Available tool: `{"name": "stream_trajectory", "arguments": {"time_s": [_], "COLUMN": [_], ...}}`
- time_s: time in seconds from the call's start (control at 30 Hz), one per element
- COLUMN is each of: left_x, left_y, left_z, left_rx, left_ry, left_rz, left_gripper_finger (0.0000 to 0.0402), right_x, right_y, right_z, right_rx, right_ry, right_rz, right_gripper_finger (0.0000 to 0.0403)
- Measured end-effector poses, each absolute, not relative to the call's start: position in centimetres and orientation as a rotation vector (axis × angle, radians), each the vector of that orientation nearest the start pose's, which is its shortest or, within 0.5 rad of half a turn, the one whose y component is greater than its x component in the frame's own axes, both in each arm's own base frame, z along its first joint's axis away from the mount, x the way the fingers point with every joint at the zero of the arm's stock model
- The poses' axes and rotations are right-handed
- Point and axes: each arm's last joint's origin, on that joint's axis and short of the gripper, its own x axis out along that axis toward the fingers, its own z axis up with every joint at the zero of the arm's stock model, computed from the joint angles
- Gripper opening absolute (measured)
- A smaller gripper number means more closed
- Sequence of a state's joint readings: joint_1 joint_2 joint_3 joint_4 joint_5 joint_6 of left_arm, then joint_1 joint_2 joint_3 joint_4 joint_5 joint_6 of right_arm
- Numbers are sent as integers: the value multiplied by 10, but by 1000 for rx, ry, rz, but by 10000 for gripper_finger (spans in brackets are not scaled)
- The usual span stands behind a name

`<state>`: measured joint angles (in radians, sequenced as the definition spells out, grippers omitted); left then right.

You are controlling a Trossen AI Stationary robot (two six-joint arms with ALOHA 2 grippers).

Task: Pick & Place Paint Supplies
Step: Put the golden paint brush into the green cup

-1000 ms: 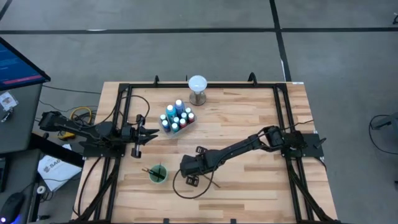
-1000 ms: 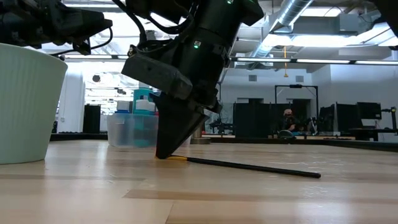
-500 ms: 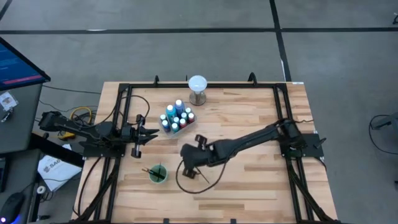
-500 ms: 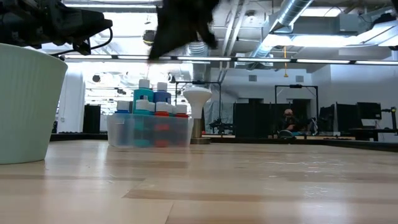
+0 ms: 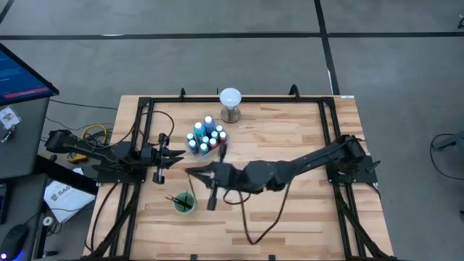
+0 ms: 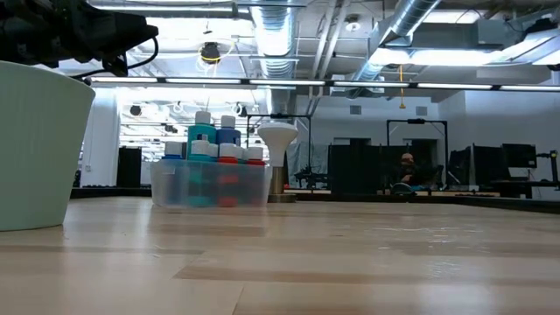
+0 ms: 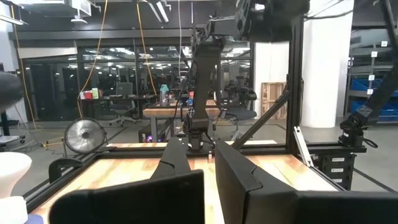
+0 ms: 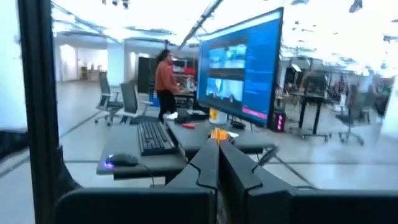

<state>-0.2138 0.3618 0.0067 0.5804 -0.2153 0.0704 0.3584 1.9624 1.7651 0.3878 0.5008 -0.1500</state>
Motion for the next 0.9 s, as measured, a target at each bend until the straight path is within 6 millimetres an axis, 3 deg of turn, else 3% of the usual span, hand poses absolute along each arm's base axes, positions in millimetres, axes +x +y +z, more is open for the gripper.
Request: {"name": "stream_trajectory", "arguments": {"time_s": [0.23, 0.37, 0.6, 0.9], "left_x": [116, 117, 117, 118], "left_y": [-19, -19, -19, -19], "left_z": [190, 189, 189, 188], "left_rx": [22, 23, 24, 25], "left_ry": [-222, -217, -214, -208], "left_rz": [10, 9, 9, 9], "left_gripper_finger": [1, 1, 1, 1], "right_x": [460, 479, 503, 512], "right_y": [152, 150, 136, 124], "right_z": [348, 320, 288, 264], "right_rx": [-120, -92, -101, -274], "right_ry": [-206, -225, -283, -101], "right_rz": [-66, -31, -32, -29], "right_gripper_finger": [0, 0, 0, 0]}}
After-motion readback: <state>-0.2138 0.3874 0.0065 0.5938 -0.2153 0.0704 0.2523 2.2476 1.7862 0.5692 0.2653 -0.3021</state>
